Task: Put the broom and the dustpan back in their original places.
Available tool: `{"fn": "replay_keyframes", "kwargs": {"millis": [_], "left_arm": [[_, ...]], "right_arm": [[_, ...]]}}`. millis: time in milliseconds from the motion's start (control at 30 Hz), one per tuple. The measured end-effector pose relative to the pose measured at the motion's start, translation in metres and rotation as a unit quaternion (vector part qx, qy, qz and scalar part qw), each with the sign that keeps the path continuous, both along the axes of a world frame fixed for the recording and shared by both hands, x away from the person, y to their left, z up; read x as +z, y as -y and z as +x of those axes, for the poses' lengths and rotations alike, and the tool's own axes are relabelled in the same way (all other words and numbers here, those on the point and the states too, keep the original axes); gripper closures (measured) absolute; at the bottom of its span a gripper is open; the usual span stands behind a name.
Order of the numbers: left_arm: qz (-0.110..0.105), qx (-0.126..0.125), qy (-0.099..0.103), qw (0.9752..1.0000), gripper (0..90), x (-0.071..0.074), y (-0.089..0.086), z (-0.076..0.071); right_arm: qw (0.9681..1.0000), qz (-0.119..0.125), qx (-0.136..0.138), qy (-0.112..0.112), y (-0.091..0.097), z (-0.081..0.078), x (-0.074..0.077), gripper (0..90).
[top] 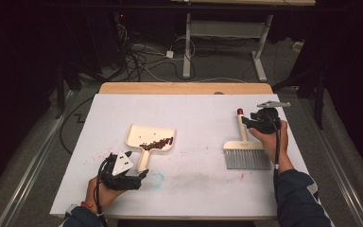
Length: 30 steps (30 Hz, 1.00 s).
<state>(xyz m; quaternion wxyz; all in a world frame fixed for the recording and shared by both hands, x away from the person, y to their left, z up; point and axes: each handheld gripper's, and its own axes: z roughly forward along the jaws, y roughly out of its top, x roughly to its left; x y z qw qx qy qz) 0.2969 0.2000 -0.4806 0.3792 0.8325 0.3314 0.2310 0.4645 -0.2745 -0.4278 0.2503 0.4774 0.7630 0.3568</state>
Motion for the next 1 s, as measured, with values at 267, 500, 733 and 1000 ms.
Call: {"fn": "replay_keyframes", "kwargs": {"millis": [267,500,733,1000], "left_arm": [[-0.017,0.013,0.001,0.9998,15.2,-0.001,-0.012,0.0],[-0.014,0.007,0.002,0.9999,15.2,0.0,-0.011,-0.001],[-0.012,0.007,0.005,0.9999,15.4,0.0,-0.009,-0.002],[-0.009,0.004,0.006,0.9999,15.3,0.001,-0.008,-0.002]], "right_arm": [[0.9995,0.015,0.003,0.026,-0.002,-0.007,0.005,49.4],[0.9968,0.031,0.021,0.071,-0.007,-0.02,0.018,41.9],[0.994,0.029,0.038,0.099,-0.01,-0.036,0.033,39.2],[0.9907,0.019,0.064,0.118,-0.017,-0.056,0.047,39.0]]}}
